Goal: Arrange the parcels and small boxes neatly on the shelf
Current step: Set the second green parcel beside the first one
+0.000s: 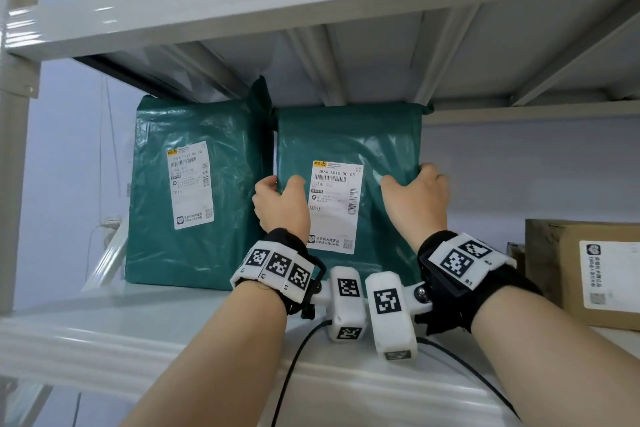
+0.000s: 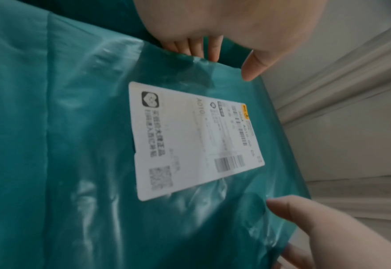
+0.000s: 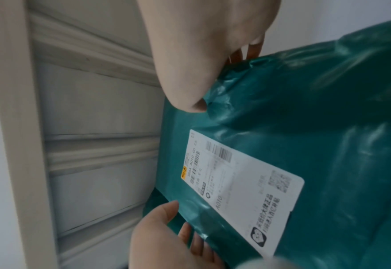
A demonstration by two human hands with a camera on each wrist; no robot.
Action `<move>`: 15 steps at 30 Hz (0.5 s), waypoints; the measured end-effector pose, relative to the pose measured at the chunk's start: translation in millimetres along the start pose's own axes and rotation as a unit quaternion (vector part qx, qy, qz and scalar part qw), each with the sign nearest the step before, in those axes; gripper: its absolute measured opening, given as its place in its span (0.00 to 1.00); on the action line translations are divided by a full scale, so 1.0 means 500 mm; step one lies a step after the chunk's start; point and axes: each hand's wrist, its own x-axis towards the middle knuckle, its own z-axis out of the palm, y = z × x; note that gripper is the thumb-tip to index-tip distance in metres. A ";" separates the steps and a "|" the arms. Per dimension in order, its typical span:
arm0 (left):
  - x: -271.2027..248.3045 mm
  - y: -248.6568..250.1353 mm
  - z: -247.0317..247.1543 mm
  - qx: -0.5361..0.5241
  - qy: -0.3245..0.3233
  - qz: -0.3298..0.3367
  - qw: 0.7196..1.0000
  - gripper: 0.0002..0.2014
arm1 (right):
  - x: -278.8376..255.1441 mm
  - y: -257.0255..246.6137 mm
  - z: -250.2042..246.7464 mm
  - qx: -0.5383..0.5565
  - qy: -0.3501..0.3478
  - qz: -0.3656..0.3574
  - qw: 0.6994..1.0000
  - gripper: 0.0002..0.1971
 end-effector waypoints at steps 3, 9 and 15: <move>0.001 0.003 0.000 0.008 0.017 -0.006 1.000 0.27 | -0.005 -0.006 0.002 0.002 -0.008 -0.006 1.000 0.25; 0.004 0.002 -0.004 0.024 0.043 -0.018 0.999 0.24 | -0.013 -0.014 0.002 0.006 -0.028 -0.012 1.000 0.25; 0.012 0.000 -0.005 0.019 0.069 -0.021 0.997 0.24 | -0.020 -0.020 0.009 -0.009 -0.051 -0.030 0.998 0.25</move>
